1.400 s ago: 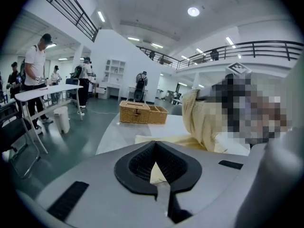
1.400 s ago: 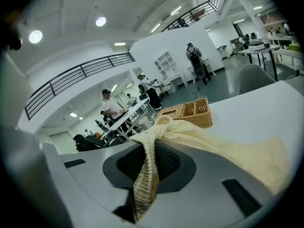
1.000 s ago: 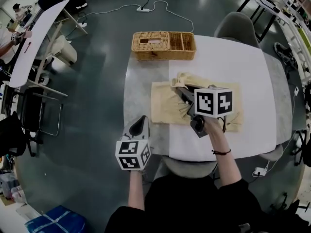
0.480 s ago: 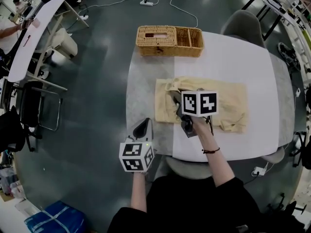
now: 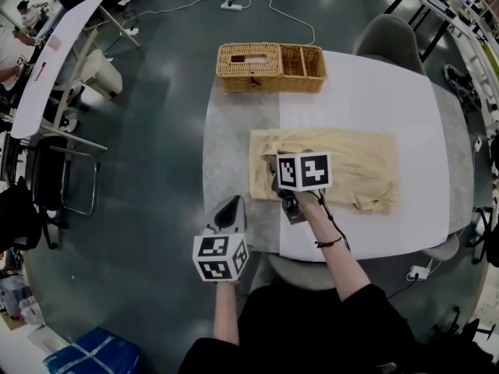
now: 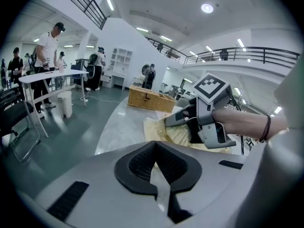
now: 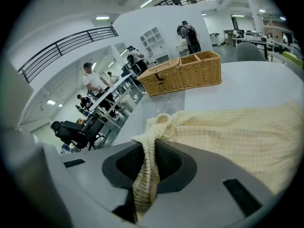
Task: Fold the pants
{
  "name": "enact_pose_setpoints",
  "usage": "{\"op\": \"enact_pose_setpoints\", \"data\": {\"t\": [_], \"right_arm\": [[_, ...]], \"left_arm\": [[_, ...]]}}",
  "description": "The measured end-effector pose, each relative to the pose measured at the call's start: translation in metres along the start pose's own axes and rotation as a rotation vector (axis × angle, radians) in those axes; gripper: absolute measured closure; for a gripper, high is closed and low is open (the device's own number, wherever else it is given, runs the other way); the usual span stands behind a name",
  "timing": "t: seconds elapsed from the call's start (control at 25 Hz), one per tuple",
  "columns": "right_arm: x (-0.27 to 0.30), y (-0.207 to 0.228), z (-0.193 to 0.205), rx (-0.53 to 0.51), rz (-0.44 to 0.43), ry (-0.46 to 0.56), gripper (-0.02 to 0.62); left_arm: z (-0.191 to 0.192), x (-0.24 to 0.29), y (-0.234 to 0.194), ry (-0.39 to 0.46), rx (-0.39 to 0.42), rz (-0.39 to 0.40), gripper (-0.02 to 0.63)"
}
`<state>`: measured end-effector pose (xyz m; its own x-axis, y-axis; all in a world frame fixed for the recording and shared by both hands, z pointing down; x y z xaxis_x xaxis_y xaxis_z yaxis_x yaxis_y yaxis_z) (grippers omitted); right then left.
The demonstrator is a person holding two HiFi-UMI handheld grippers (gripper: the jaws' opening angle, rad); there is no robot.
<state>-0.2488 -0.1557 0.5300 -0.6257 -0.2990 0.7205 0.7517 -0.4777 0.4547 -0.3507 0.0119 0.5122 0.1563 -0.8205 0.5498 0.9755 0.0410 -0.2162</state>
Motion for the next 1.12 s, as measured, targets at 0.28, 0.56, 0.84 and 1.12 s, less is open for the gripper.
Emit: {"op": "enact_pose_setpoints", "data": {"t": [0.28, 0.56, 0.84, 1.12], "right_arm": [[0.007, 0.000, 0.006, -0.010, 0.021, -0.023, 0.545], [0.014, 0.001, 0.013, -0.038, 0.013, -0.049, 0.523], [0.013, 0.002, 0.014, -0.111, 0.012, -0.096, 0.461], [0.016, 0.002, 0.017, -0.176, 0.039, -0.127, 0.411]], "left_arm": [[0.002, -0.001, 0.000, -0.001, -0.010, 0.002, 0.598], [0.003, 0.000, -0.001, 0.000, -0.009, 0.008, 0.598], [0.001, 0.000, 0.000, -0.001, -0.006, 0.011, 0.598], [0.002, 0.001, -0.003, 0.000, -0.002, 0.008, 0.598]]}}
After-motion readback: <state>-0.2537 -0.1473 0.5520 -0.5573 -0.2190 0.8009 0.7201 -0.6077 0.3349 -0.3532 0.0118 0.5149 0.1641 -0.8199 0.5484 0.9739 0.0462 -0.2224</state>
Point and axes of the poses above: the fingertips, and each gripper's own axes: x forward along the fingers, y to its right, z out of its underside, the point moved 7 cm from there along -x, backward along the fingers, and after that the axes turned 5 degrees about x, right-handed, at the moved point
